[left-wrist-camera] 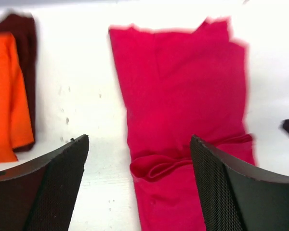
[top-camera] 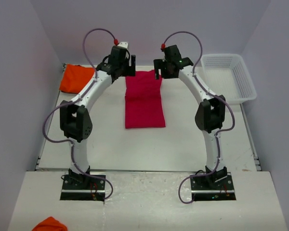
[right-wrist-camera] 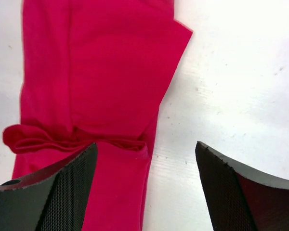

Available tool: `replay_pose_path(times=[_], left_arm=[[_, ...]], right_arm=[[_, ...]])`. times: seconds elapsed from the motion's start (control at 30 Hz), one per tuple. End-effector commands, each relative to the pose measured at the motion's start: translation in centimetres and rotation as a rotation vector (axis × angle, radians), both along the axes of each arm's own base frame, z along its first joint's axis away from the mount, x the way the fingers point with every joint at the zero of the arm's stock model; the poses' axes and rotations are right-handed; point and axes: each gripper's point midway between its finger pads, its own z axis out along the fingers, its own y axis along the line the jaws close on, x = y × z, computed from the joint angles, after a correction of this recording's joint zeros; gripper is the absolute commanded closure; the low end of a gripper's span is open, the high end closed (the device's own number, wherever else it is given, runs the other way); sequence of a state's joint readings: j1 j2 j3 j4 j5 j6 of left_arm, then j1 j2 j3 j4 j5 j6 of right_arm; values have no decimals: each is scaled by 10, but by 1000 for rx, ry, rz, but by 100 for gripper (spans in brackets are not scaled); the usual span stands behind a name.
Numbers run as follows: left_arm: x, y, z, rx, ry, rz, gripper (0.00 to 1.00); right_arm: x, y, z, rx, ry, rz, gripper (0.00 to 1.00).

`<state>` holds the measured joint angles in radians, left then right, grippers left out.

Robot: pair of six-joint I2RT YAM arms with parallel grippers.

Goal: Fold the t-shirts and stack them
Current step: Fold the folded rectangular tshirt in 1/3 of the way

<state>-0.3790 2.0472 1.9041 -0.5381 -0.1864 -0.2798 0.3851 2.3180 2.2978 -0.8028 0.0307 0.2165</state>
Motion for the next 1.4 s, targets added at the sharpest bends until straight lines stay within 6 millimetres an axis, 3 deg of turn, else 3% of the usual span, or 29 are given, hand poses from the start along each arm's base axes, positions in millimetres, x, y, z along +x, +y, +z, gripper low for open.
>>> replay_pose_path(times=[0.0, 0.07, 0.1, 0.13, 0.17, 0.2, 0.23, 0.3, 0.33, 0.4, 0.53, 0.63, 0.83, 1.03, 1.17, 1.37], left_arm=[[-22, -6, 89, -107, -120, -26, 15], [-43, -38, 70, -241, -23, -178, 34], [-57, -49, 41, -275, 53, -244, 44], [-71, -77, 36, -399, 102, -382, 72], [-82, -87, 18, -452, 172, -434, 85], [-87, -97, -9, -492, 256, -468, 97], [-100, -111, -15, -570, 315, -542, 100], [-109, -118, -46, -620, 381, -572, 100], [-107, -125, -44, -669, 351, -612, 100], [-110, -127, -61, -705, 396, -612, 100], [-109, -145, -54, -836, 402, -701, 100], [-95, -144, -66, -821, 414, -677, 100], [-78, -143, -87, -833, 437, -645, 100], [-66, -132, -113, -838, 470, -601, 100], [-54, -128, -131, -838, 487, -581, 100], [-22, -122, -134, -855, 454, -593, 100]], right_arm=[[-35, -26, 39, -38, -41, -43, 17], [-55, -17, 32, 41, -5, -6, 21], [-68, -11, 19, 93, 42, 1, 65], [-76, -3, 14, 138, 83, 26, 96], [-90, 16, 11, 225, 149, 100, 100], [-99, 25, 2, 273, 192, 128, 100], [-109, 35, 2, 339, 225, 146, 100], [-126, 55, -6, 472, 271, 208, 100], [-132, 59, -8, 501, 290, 228, 100], [-146, 65, -19, 557, 351, 247, 100], [-166, 70, -43, 624, 428, 261, 100], [-175, 71, -57, 647, 471, 267, 100], [-180, 68, -80, 647, 517, 206, 100], [-178, 48, -119, 516, 562, 54, 100], [-182, 40, -124, 481, 560, -5, 100], [-195, 24, -138, 408, 566, -100, 100]])
